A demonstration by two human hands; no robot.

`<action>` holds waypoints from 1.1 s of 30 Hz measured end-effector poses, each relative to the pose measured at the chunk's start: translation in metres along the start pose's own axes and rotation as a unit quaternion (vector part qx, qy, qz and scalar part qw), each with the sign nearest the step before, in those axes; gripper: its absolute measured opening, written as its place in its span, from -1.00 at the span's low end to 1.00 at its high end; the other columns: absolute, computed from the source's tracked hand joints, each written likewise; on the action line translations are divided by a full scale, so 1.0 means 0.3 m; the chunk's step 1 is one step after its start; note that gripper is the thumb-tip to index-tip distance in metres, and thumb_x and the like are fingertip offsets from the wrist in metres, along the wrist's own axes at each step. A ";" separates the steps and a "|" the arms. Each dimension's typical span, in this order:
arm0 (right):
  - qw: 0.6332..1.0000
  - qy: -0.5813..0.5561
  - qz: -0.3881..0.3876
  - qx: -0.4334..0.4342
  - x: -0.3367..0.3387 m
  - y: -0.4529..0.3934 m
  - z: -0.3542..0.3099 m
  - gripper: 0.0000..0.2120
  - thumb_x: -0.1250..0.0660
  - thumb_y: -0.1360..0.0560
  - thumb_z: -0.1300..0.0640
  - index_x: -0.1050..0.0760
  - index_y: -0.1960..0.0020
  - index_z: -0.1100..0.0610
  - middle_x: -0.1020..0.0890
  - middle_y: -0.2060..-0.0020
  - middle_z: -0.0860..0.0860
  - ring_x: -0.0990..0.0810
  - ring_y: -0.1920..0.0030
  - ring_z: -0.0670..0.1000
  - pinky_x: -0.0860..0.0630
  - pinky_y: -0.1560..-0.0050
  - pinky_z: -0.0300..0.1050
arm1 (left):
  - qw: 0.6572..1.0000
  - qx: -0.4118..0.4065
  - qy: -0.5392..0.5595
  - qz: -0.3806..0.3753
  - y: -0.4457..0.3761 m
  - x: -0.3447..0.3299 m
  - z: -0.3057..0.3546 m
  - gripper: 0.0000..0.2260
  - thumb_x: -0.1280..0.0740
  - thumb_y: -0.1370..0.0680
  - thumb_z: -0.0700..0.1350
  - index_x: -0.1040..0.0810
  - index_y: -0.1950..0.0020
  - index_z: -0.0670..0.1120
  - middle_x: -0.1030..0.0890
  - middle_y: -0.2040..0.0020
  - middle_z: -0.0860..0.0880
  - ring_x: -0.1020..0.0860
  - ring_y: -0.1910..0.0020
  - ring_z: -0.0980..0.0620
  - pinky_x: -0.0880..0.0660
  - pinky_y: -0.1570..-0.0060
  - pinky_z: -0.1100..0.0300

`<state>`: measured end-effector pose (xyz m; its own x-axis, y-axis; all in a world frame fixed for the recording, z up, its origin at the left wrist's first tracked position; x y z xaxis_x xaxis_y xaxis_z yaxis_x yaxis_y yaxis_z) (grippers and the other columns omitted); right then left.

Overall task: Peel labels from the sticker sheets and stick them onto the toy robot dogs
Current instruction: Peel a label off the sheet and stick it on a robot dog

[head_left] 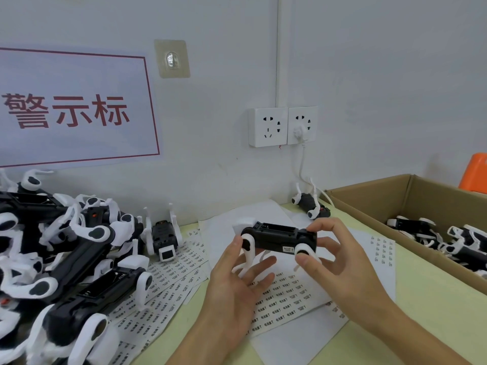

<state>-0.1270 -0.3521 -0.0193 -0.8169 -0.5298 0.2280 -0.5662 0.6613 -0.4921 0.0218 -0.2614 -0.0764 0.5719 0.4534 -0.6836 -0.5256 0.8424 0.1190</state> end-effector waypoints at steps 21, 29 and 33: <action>0.926 -0.163 0.033 -0.339 0.017 0.020 0.154 -0.67 -0.23 -0.64 -0.08 -0.51 -0.13 0.19 -0.62 0.26 0.23 -0.60 0.42 0.18 -0.65 0.25 0.10 | 0.996 -0.055 -0.072 0.002 -0.006 -0.004 0.005 -0.65 -0.50 -0.34 -0.14 -0.67 -0.12 0.01 -0.60 -0.15 -0.16 -0.61 0.17 -0.08 -0.51 0.28 0.12; 0.906 -0.230 -0.078 -0.348 -0.060 0.035 0.112 -0.58 -0.23 -0.63 -0.05 -0.47 -0.26 0.30 -0.60 0.16 0.26 -0.62 0.31 0.23 -0.56 0.32 -0.03 | 0.993 -0.068 -0.093 0.002 -0.014 0.004 -0.002 -0.62 -0.42 -0.48 -0.24 -0.57 -0.28 -0.04 -0.67 -0.18 -0.20 -0.70 -0.06 -0.19 -0.59 0.19 0.07; 0.893 -0.261 -0.043 -0.365 -0.016 0.025 0.141 -0.60 -0.24 -0.61 -0.06 -0.50 -0.23 0.26 -0.64 0.17 0.26 -0.59 0.33 0.22 -0.48 0.30 -0.05 | 0.993 -0.065 -0.103 0.002 -0.009 -0.005 -0.002 -0.59 -0.46 -0.41 -0.18 -0.59 -0.26 -0.01 -0.70 -0.11 -0.13 -0.70 -0.05 -0.17 -0.59 0.07 -0.01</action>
<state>-0.1228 -0.3670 -0.0597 -0.7128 -0.6441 -0.2774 -0.7003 0.6756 0.2306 0.0219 -0.2645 -0.0763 0.6799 0.5172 -0.5199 -0.5966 0.8023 0.0180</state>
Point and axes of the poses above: each hand's wrist, its own y-axis away from the middle knuckle, its own x-axis out of the back of the hand, z = x × y, the point moved 8 cm from there along -y, towards the middle knuckle
